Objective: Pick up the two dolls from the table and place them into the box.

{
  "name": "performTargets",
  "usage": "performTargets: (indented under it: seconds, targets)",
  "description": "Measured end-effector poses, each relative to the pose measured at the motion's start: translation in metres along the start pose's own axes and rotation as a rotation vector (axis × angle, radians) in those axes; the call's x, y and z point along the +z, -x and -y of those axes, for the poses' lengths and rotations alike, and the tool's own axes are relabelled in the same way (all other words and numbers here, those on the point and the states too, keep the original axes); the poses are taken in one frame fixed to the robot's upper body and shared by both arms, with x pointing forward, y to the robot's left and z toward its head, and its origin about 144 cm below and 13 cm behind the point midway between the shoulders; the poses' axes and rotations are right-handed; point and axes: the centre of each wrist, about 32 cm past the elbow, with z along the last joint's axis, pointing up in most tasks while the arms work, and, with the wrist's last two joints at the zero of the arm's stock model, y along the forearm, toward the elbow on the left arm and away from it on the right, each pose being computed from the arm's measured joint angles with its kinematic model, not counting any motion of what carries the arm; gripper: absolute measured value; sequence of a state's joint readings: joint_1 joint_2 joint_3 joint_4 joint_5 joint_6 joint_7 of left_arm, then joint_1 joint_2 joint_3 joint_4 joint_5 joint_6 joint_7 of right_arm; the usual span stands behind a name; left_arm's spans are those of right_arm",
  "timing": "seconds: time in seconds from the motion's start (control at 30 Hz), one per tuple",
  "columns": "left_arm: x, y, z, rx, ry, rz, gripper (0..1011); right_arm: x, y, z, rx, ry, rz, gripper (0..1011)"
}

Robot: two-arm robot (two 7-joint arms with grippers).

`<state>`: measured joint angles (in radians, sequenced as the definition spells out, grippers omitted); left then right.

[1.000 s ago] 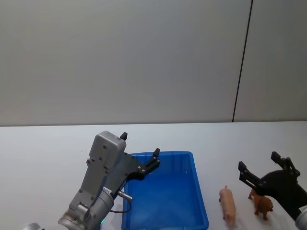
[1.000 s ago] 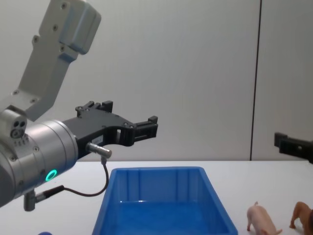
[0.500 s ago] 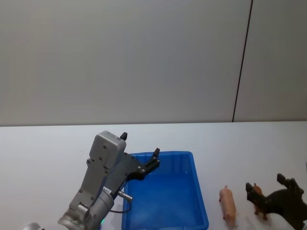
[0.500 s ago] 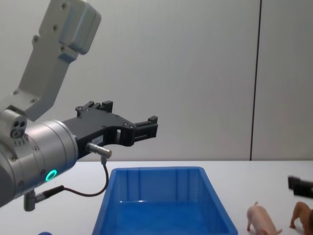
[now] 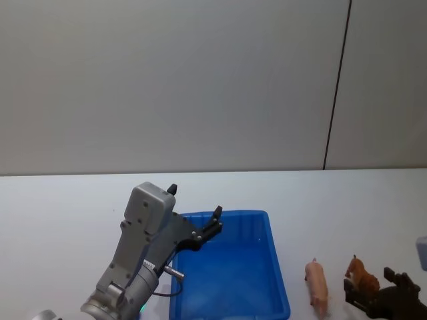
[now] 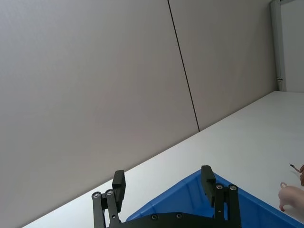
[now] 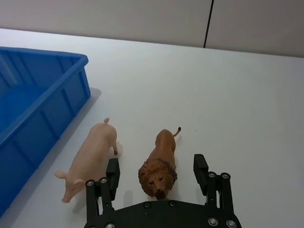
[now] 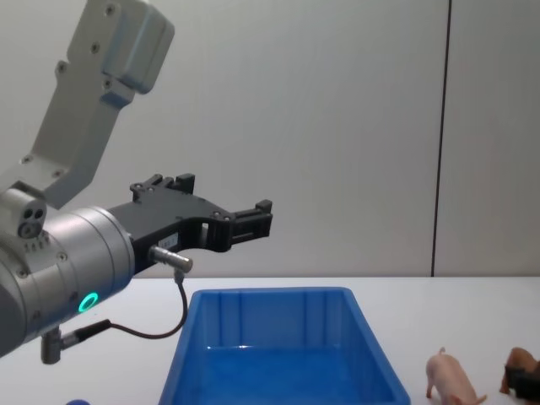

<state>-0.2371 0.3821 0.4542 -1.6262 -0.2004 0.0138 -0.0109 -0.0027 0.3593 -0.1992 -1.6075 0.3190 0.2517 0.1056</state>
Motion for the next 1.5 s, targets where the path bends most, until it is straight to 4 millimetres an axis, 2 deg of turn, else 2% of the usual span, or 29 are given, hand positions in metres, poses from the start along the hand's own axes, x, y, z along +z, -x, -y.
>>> performTargets:
  seconds: [0.03,0.17,0.2,0.3,0.4,0.43,0.57,0.67,0.97,1.5]
  targets:
    - [0.0,0.0,0.0,0.0,0.0,0.0,1001,-0.001,0.0,0.0,0.0,0.005,-0.001,980]
    - [0.0,0.0,0.0,0.0,0.0,0.0,1001,-0.003,0.0,-0.001,-0.002,0.021,-0.004,888]
    - [0.0,0.0,0.0,0.0,0.0,0.0,1001,-0.003,0.0,-0.001,-0.002,0.021,-0.004,834]
    - [0.0,0.0,0.0,0.0,0.0,0.0,1001,-0.004,-0.001,-0.001,-0.003,0.025,-0.005,782]
    - [0.0,0.0,0.0,0.0,0.0,0.0,1001,-0.004,-0.001,0.0,-0.005,0.027,-0.003,689]
    - [0.0,0.0,0.0,0.0,0.0,0.0,1001,-0.005,-0.001,0.0,-0.006,0.027,-0.002,628]
    - [0.0,0.0,0.0,0.0,0.0,0.0,1001,-0.004,-0.002,0.001,-0.01,0.018,0.011,551]
    - [0.0,0.0,0.0,0.0,0.0,0.0,1001,-0.003,-0.001,0.002,-0.013,0.006,0.022,430]
    - [0.0,0.0,0.0,0.0,0.0,0.0,1001,0.005,0.0,0.002,-0.015,-0.051,0.067,422]
    - [0.0,0.0,0.0,0.0,0.0,0.0,1001,0.048,0.015,-0.016,0.134,-0.192,0.138,422]
